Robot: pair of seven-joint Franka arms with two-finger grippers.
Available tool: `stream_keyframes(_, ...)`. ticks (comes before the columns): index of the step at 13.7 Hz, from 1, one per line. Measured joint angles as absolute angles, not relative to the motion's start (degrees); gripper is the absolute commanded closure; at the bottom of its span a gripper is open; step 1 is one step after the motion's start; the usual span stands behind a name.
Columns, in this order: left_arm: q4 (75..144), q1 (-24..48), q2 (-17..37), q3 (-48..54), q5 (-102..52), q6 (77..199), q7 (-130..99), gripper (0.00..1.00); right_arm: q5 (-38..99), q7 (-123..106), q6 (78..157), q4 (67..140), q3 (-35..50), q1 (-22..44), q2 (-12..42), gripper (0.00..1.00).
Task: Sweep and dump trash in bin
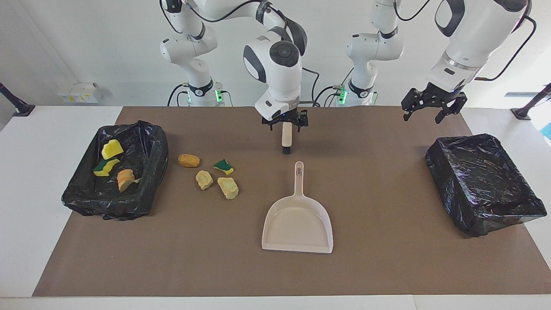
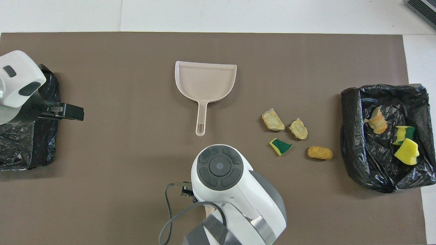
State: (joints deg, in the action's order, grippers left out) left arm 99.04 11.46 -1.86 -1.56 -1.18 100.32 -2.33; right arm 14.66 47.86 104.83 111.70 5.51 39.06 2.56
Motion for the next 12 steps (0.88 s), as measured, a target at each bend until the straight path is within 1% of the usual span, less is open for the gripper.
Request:
stream_keyframes(2,99.4,15.0,0.8,-1.5,-1.2,104.4,-7.1,0.0,16.7,48.0,109.3,120.4,5.5,40.1,-1.2,0.0)
stream_keyframes(4,99.5,19.0,3.9,-1.4,-1.2,108.6,-12.7,0.0,19.0,49.4,115.4,127.1,5.5,41.8,-2.6,0.0)
stream_keyframes(6,99.6,23.1,7.0,-1.3,-1.1,112.8,-18.2,0.0,19.3,50.5,119.6,130.9,5.5,44.4,-2.5,0.0)
stream_keyframes(9,99.8,28.2,11.6,-1.3,0.6,118.6,-25.6,0.0,19.4,50.8,122.0,132.3,5.5,46.4,-2.3,0.0)
stream_keyframes(11,99.9,31.4,14.5,-1.3,2.5,122.6,-29.0,0.0,19.4,50.8,124.0,133.4,5.5,47.8,-1.9,0.17)
stream_keyframes(12,100.0,32.9,15.6,-1.3,3.2,124.5,-30.1,0.0,19.4,50.8,124.7,133.6,5.5,48.2,-1.8,0.2)
